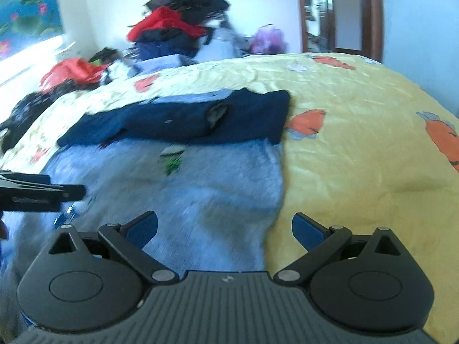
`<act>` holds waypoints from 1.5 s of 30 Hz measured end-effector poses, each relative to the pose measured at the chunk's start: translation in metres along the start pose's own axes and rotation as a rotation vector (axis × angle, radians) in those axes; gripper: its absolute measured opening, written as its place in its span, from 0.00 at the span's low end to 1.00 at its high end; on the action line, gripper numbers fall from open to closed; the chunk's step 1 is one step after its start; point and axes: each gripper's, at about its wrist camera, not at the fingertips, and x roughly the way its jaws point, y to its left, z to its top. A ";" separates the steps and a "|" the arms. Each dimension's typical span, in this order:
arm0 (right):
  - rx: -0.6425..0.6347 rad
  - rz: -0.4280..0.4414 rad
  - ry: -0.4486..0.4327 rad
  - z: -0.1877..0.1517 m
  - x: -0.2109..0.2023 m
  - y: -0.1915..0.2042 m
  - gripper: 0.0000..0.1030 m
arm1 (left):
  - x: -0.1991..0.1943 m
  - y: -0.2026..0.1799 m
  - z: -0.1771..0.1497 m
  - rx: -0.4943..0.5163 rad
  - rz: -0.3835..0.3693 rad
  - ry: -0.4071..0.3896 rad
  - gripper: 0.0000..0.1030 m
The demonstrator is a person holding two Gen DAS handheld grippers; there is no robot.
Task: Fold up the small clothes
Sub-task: 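Move both grippers to the sweater hem, then grasp the grey hem with the left gripper while the right gripper grasps it too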
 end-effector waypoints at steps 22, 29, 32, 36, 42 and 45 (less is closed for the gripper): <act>-0.054 -0.057 0.019 -0.028 -0.021 0.028 0.97 | 0.015 0.084 -0.034 -0.023 0.236 -0.033 0.79; -0.061 -0.068 0.057 -0.031 -0.022 0.020 0.97 | 0.008 0.094 -0.040 -0.059 0.212 0.000 0.81; -0.094 -0.061 0.059 -0.030 -0.027 0.022 0.98 | -0.007 0.097 -0.044 0.016 0.225 0.000 0.81; -0.067 -0.022 0.088 -0.030 -0.023 0.016 0.98 | -0.014 0.102 -0.051 0.045 0.128 0.017 0.79; -0.025 0.051 0.123 -0.032 -0.028 0.003 0.96 | -0.018 0.128 -0.060 -0.012 -0.124 0.084 0.79; -0.016 0.084 0.151 -0.034 -0.037 -0.015 0.95 | -0.020 0.145 -0.067 -0.060 -0.221 0.126 0.79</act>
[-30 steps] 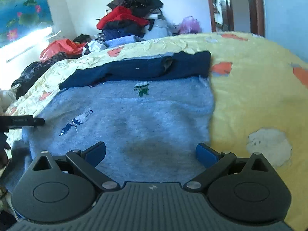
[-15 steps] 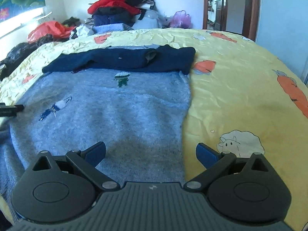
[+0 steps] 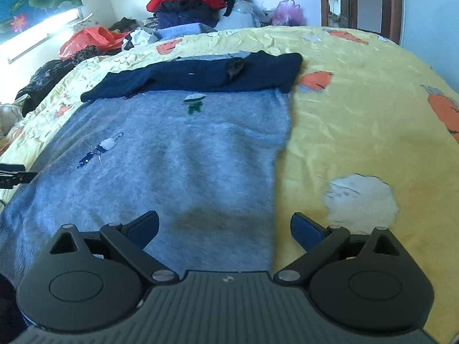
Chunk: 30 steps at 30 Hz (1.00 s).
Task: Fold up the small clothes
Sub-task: 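Grasp the grey hem with the left gripper while the right gripper grasps it too, then lift the hem with both grippers and fold it toward the collar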
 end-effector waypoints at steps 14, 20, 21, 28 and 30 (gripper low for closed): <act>0.000 0.120 0.005 0.022 0.022 0.015 0.15 | 0.025 -0.040 0.032 0.011 -0.117 0.043 0.11; -0.006 0.056 -0.076 0.060 0.036 0.006 0.13 | 0.035 -0.040 0.058 -0.006 -0.033 -0.026 0.08; -0.008 0.047 -0.087 0.066 0.040 0.005 0.13 | 0.038 -0.038 0.062 -0.017 -0.006 -0.041 0.08; -0.021 -0.006 -0.126 0.091 0.062 0.005 0.14 | 0.043 -0.028 0.075 -0.057 0.055 -0.049 0.08; -0.046 0.011 -0.122 0.086 0.058 0.011 0.22 | 0.035 -0.027 0.068 -0.043 0.030 -0.031 0.10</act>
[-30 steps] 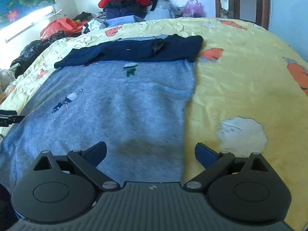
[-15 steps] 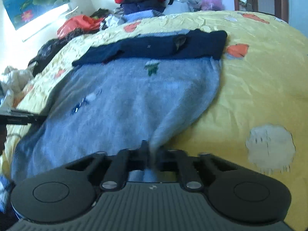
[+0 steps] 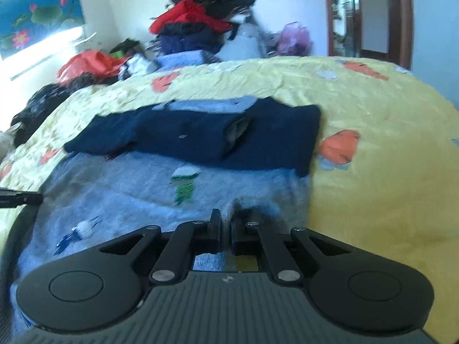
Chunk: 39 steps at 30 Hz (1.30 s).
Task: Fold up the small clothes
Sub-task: 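Lift the hem with both grippers and fold it toward the collar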
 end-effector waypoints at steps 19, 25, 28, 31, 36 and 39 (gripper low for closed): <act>-0.115 0.165 0.251 -0.106 -0.109 0.010 0.63 | -0.070 -0.026 -0.097 0.116 -0.230 0.182 0.69; -0.141 0.152 0.219 -0.103 -0.104 0.027 0.18 | -0.071 -0.025 -0.092 0.054 -0.219 0.193 0.11; -0.119 0.160 0.180 -0.095 -0.108 0.027 0.17 | -0.081 -0.024 -0.086 0.035 -0.234 0.159 0.09; -0.075 0.183 0.098 -0.078 -0.120 0.025 0.17 | -0.098 -0.029 -0.072 0.024 -0.257 0.087 0.09; -0.087 0.160 -0.048 -0.044 -0.132 0.029 0.17 | -0.110 -0.048 -0.033 0.060 -0.190 -0.042 0.09; -0.073 0.148 -0.100 -0.025 -0.126 0.031 0.17 | -0.106 -0.059 -0.012 0.058 -0.150 -0.099 0.08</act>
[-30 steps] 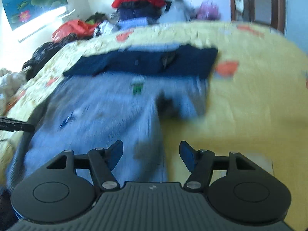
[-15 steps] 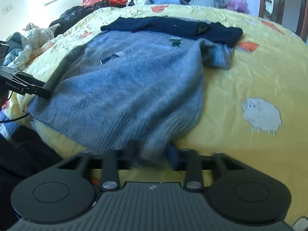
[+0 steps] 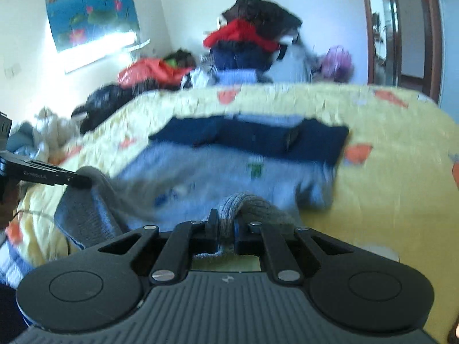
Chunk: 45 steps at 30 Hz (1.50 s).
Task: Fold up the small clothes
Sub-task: 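Lift the hem with both grippers and fold it toward the collar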
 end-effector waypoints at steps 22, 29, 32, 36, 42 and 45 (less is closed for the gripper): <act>0.120 -0.152 -0.147 0.035 0.043 -0.026 0.17 | 0.057 -0.011 0.062 0.009 0.180 -0.043 0.08; 0.160 -0.179 -0.170 0.041 0.049 -0.036 0.17 | 0.069 -0.011 0.078 0.017 0.206 -0.050 0.08; 0.174 -0.189 -0.183 0.045 0.052 -0.039 0.17 | 0.073 -0.009 0.084 0.015 0.218 -0.059 0.08; 0.182 -0.205 -0.200 0.051 0.058 -0.043 0.17 | 0.078 -0.005 0.094 0.003 0.229 -0.074 0.08; 0.216 -0.215 -0.218 0.064 0.074 -0.052 0.17 | 0.091 0.002 0.111 -0.013 0.251 -0.086 0.08; 0.238 -0.224 -0.224 0.069 0.084 -0.059 0.17 | 0.100 0.007 0.123 -0.026 0.257 -0.087 0.08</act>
